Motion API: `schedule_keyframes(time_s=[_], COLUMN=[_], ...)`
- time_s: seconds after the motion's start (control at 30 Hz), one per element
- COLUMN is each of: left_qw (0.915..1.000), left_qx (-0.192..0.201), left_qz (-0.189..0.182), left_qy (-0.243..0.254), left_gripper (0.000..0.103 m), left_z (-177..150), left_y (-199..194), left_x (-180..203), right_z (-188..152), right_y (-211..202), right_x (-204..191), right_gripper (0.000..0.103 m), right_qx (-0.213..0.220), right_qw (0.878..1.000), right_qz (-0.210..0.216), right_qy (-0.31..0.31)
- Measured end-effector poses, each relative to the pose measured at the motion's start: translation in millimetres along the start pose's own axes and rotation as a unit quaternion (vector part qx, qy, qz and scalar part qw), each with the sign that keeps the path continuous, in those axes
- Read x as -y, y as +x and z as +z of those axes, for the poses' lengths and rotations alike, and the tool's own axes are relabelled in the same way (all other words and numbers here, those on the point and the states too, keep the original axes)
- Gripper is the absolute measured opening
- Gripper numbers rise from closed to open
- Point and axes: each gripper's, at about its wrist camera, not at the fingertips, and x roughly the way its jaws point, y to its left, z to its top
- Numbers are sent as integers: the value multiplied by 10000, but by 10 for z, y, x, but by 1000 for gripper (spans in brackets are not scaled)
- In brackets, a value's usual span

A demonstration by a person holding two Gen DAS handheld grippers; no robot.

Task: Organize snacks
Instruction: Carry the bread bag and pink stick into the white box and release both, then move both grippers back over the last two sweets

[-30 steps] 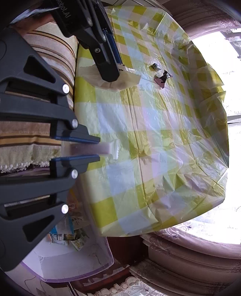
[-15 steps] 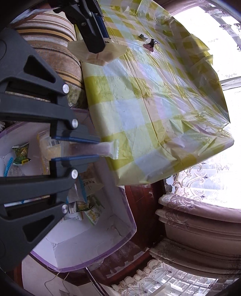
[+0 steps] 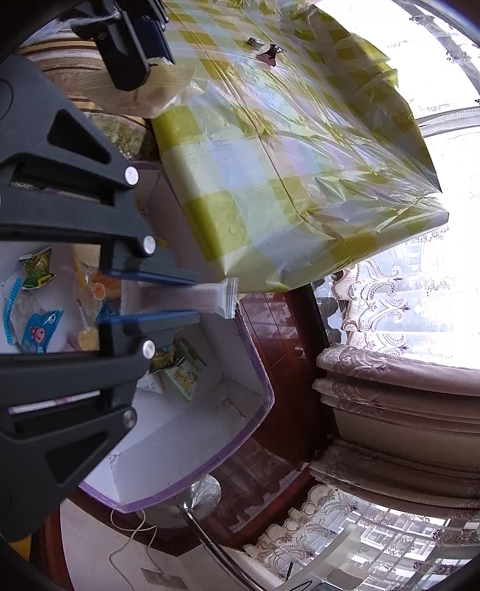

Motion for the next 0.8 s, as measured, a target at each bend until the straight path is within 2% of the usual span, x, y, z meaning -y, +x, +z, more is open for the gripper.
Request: schedule_keyframes(time_s=[0.07,0.13,0.17,0.2,0.8], left_qw=[9999,9999,9999,9999,9989], left_qx=[-82,-95,-90,-76,200], left_qz=[-93,-67,-73,-79,122], left_qy=[10,6,-16,-45,-395], left_gripper=[53,55,55,55,55], left_z=[-8,-13,-11,-9,67], left_y=[32,42,42,37,-126], left_x=[24,26,16,7,-305], right_z=[9,16,17,18,53], right_y=[-1,-10,-16,-25,-10], right_x=[-4,-9,-9,-18,-230], right_gripper=[24,42,58,64,65], right_qx=[-1,21,47,82,6], right_qw=[10000,10000,9999,9999,9997], right_qz=[-43,-88,-99,-114,-61], right_qy=[-8,-1,0,-9,-231])
